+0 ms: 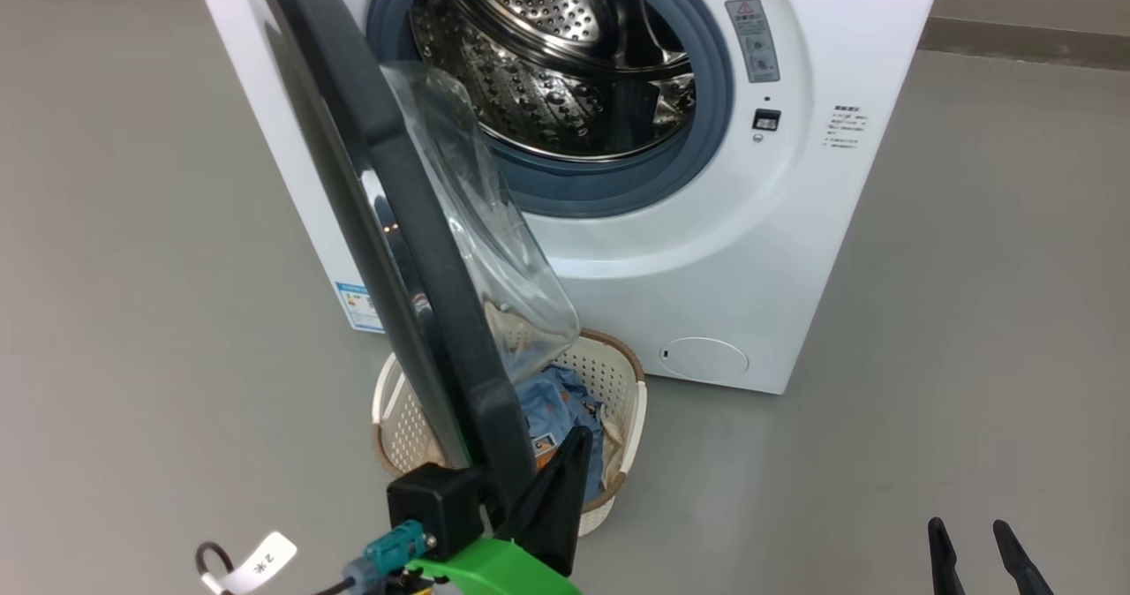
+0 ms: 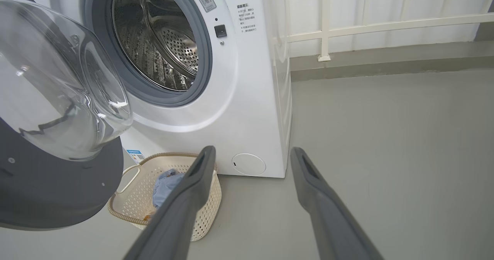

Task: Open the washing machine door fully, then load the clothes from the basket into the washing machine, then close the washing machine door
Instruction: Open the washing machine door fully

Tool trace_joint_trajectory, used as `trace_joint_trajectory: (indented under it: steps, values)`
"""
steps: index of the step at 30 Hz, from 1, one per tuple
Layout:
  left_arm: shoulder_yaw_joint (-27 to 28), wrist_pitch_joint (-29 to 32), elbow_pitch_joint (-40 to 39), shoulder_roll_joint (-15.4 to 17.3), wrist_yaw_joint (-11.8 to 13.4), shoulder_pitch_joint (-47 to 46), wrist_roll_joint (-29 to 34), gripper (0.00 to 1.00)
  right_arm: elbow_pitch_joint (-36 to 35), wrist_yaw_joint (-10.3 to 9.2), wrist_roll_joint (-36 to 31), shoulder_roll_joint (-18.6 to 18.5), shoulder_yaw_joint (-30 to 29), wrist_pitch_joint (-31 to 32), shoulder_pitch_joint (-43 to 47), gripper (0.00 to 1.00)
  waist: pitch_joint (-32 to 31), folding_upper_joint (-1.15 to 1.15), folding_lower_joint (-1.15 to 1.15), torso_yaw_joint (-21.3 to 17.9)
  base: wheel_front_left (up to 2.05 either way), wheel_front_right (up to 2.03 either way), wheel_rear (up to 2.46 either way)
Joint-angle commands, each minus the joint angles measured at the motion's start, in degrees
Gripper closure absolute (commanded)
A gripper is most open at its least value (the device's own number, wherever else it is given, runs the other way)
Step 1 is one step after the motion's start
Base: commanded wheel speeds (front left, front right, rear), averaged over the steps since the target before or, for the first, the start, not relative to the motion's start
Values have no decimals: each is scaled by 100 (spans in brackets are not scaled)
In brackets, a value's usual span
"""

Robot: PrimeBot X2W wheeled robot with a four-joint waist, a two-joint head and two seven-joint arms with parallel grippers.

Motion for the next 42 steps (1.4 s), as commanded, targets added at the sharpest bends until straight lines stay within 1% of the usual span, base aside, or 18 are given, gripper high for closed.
trace_joint_trajectory:
  steps: [1, 13, 22, 34, 39, 42]
  values:
    - [165, -125, -71, 2, -21, -69, -141, 100, -106, 14, 75, -78, 123, -69, -132, 0, 33, 0, 0, 56, 0, 0, 0]
    - [267, -634, 499, -1, 94, -226, -303, 100, -90, 14, 35, -77, 97, -69, -169, 0, 178, 0, 0, 294, 0, 0, 0]
    - [269, -791, 654, -1, 176, -337, -325, 100, -34, 14, 49, -78, 127, -69, -215, 0, 286, 0, 0, 707, 0, 0, 0]
    - [425, -946, 823, 44, 294, -330, -346, 100, -45, 14, 36, -114, 132, -69, -269, 0, 390, 0, 0, 1243, 0, 0, 0]
    - [645, -1069, 876, 189, 406, -255, -340, 100, -43, 14, 51, -135, 135, -69, -247, 0, 464, 0, 0, 1561, 0, 0, 0]
    - [932, -1238, 969, 272, 521, -234, -372, 100, -26, 14, 52, -194, 254, -69, -326, 0, 541, 0, 0, 1628, 0, 0, 0]
